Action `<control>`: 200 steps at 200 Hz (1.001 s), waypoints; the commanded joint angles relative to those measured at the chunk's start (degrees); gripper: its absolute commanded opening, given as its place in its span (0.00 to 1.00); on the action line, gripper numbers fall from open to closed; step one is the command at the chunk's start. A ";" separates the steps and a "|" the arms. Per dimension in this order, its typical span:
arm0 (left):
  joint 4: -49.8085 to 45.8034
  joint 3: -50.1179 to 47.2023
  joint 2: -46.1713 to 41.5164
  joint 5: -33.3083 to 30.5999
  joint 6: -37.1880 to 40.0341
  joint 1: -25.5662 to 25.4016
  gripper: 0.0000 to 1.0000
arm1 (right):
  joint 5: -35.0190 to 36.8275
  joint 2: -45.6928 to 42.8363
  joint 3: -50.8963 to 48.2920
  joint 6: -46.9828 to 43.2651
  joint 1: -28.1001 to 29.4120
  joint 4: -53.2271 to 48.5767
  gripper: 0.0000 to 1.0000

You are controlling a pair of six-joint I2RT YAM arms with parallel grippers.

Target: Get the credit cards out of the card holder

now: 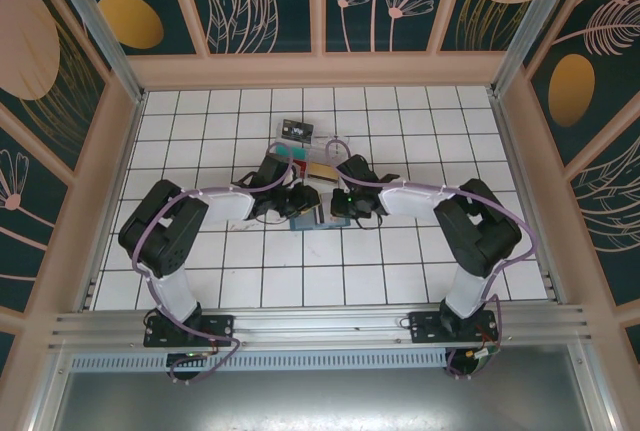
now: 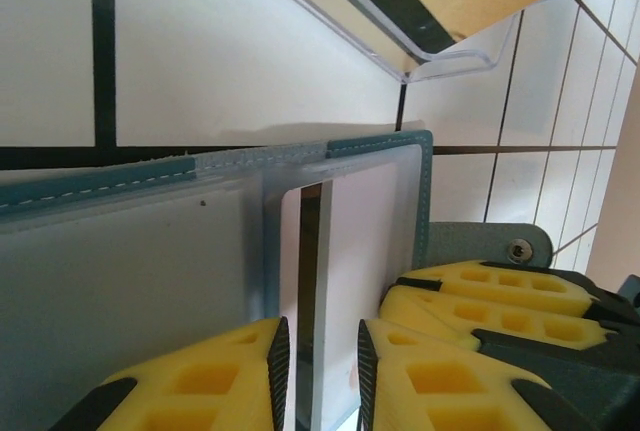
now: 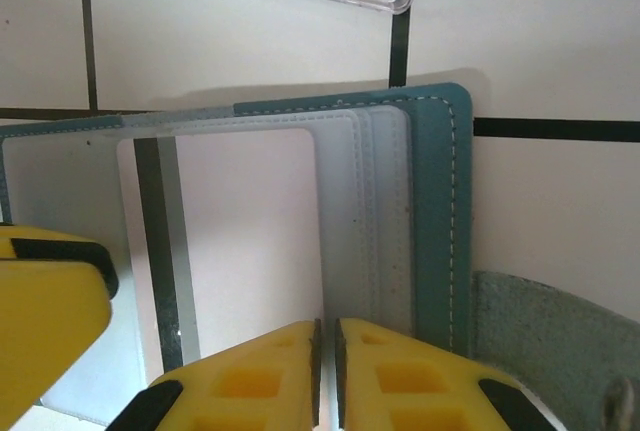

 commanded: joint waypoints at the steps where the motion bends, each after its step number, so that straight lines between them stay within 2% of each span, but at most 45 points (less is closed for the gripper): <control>1: -2.20 1.25 1.42 -0.90 1.76 -0.10 0.28 | -0.50 1.07 1.16 0.26 -0.40 -0.86 0.16; 62: 5.30 0.01 2.28 6.46 2.26 0.10 0.29 | -0.15 2.02 0.91 0.45 -0.66 -2.06 0.16; 120: 3.27 0.50 3.55 5.64 4.13 0.69 0.28 | 0.13 2.19 1.50 0.01 -0.70 -2.94 0.16; 169: 10.77 -1.55 2.98 11.19 3.14 1.22 0.20 | 1.43 3.03 1.76 0.01 -0.54 -4.30 0.16; 200: 10.42 -1.78 2.17 11.17 4.23 1.53 0.14 | 2.24 3.11 1.66 0.16 -0.53 -4.79 0.16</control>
